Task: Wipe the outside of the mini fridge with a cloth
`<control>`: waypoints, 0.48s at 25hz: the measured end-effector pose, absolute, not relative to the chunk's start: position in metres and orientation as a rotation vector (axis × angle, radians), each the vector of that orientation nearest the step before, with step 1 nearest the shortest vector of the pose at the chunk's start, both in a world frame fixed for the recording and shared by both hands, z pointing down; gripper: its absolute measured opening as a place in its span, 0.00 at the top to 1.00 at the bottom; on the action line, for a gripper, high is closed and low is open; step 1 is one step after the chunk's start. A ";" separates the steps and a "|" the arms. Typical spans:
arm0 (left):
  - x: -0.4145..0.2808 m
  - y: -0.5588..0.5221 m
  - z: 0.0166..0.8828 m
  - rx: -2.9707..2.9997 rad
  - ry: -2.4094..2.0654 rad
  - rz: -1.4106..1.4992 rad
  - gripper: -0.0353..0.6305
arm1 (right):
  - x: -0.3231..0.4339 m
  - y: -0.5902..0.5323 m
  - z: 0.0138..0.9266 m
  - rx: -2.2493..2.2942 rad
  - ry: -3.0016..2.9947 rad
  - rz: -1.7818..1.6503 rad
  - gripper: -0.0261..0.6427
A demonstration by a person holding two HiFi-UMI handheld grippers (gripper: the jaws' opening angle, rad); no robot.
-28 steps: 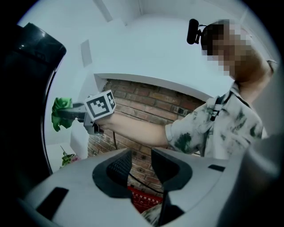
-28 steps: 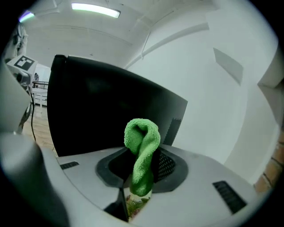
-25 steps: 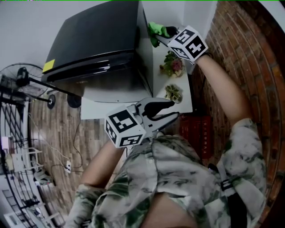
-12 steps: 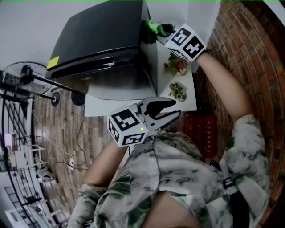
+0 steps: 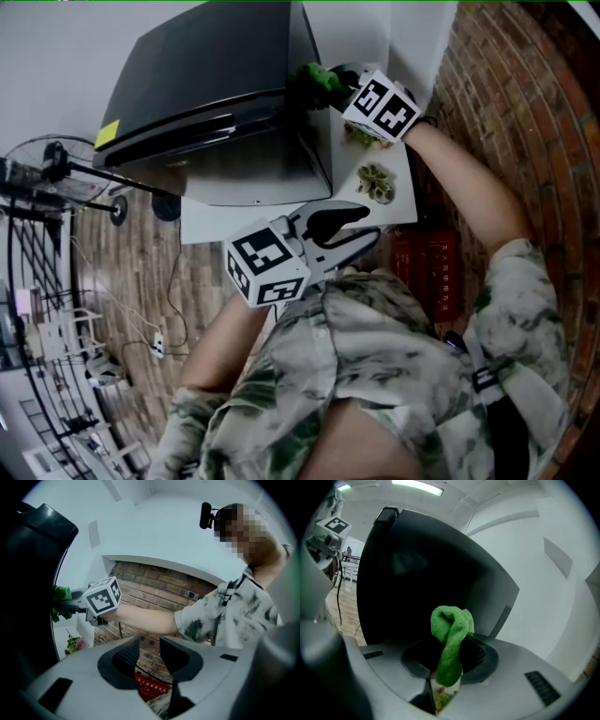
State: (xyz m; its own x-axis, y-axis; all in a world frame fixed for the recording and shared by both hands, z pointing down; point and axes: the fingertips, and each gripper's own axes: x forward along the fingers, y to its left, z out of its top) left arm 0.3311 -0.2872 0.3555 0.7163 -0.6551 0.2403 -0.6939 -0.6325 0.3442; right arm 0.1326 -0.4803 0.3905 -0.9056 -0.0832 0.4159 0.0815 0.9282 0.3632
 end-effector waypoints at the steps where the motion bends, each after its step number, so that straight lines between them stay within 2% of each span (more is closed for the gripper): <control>1: 0.330 -0.287 0.357 2.505 -1.037 0.127 0.74 | 0.132 -0.480 0.399 0.000 -2.643 -0.522 0.79; 12: 0.330 -0.283 0.362 2.489 -1.024 0.121 0.74 | 0.136 -0.470 0.489 -0.033 -2.535 -0.468 0.79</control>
